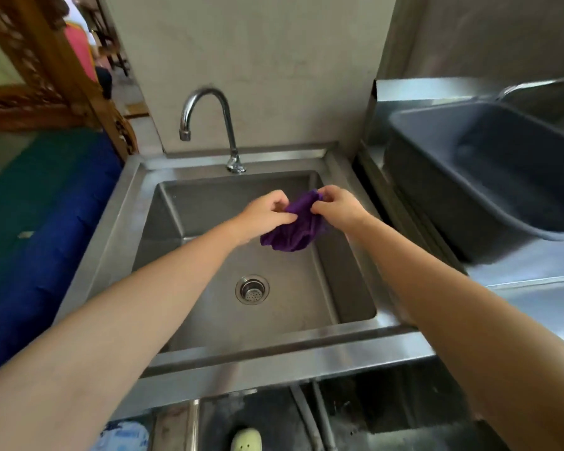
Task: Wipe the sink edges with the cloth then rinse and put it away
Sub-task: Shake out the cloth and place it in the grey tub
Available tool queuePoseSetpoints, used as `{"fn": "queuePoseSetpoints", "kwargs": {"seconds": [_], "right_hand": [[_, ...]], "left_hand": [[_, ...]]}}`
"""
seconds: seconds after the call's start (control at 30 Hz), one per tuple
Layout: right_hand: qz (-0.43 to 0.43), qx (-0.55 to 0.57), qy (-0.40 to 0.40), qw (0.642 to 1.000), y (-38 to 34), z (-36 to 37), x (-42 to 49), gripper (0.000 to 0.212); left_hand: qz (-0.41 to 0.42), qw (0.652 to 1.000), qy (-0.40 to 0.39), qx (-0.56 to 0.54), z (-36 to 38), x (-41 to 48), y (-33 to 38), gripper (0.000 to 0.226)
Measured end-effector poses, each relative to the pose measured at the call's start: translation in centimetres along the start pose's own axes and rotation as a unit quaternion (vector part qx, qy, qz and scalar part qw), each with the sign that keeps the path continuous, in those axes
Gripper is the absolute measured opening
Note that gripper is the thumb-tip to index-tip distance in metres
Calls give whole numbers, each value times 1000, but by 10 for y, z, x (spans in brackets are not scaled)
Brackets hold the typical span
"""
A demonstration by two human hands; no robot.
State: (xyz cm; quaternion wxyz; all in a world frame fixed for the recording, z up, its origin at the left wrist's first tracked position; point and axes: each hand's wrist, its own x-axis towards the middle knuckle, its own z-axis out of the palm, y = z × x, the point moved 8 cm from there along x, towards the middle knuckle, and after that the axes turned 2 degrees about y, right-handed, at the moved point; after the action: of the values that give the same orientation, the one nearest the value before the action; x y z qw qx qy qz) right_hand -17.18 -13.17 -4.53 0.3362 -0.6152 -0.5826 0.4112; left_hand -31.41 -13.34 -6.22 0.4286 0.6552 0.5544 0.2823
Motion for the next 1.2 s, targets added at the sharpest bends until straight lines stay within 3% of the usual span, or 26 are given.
{"fn": "queuePoseSetpoints", "kwargs": {"seconds": [0.23,0.43,0.53,0.63,0.7,0.77,0.87,0.97,1.07,1.2], "right_hand": [[-78,-28,45,995,-114,-93,-27,25],[-122,-71,124,982,-192,-172,-60,32],[-121,10,135,984,-213,-210,-84,23],[-108,139,140,974,-219,-248,-108,16],[-106,208,158,959,-219,-273,-122,18],[-117,198,163,959,-219,-288,-133,21],[-138,73,176,972,-221,-303,-146,22],[-148,96,221,959,-213,-331,-150,18],[-120,130,267,947,-200,-353,-146,13],[-78,27,391,917,-187,-377,-141,24]], "left_hand": [[90,994,30,52,-43,-11,143,20],[186,969,53,156,-60,-29,262,17],[222,959,18,175,-58,-44,312,27],[205,953,-65,214,-51,-55,341,26],[181,952,-135,209,-43,-59,354,30],[184,948,-162,201,-38,-61,370,31],[238,953,-135,127,-30,-61,403,23],[261,960,-99,28,-25,-51,422,26],[259,961,-75,61,-15,-30,429,22],[267,959,-97,10,2,-2,442,10]]}}
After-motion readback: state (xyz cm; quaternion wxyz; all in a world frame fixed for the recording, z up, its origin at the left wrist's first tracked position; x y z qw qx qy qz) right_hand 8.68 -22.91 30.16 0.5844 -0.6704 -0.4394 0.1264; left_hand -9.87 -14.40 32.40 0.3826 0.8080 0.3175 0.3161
